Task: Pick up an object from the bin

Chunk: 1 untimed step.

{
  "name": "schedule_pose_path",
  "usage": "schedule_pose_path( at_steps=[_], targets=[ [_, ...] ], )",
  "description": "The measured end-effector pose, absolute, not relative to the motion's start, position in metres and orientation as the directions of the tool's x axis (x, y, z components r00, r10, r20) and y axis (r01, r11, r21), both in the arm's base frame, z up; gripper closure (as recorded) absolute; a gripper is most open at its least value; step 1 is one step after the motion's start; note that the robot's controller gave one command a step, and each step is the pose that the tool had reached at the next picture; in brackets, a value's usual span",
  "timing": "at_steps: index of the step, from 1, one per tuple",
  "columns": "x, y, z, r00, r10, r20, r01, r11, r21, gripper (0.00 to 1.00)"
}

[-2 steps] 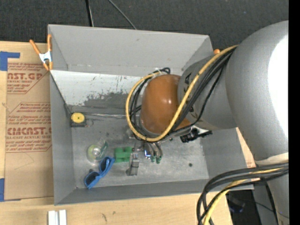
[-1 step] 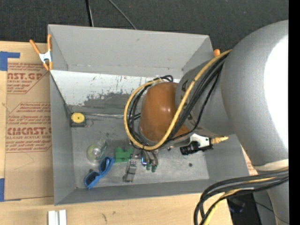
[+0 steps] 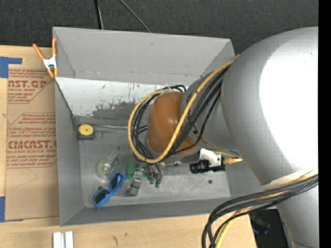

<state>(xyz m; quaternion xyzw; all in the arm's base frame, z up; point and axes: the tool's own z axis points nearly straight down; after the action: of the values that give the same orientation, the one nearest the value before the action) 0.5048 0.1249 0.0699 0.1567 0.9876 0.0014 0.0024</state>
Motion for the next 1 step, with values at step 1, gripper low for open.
schedule_pose_path(
  at_steps=[1],
  targets=[
    [0.4948, 0.1145, 0.0705, -0.894, 0.447, -0.002, 0.447, 0.894, 0.003, 0.00]
  ],
)
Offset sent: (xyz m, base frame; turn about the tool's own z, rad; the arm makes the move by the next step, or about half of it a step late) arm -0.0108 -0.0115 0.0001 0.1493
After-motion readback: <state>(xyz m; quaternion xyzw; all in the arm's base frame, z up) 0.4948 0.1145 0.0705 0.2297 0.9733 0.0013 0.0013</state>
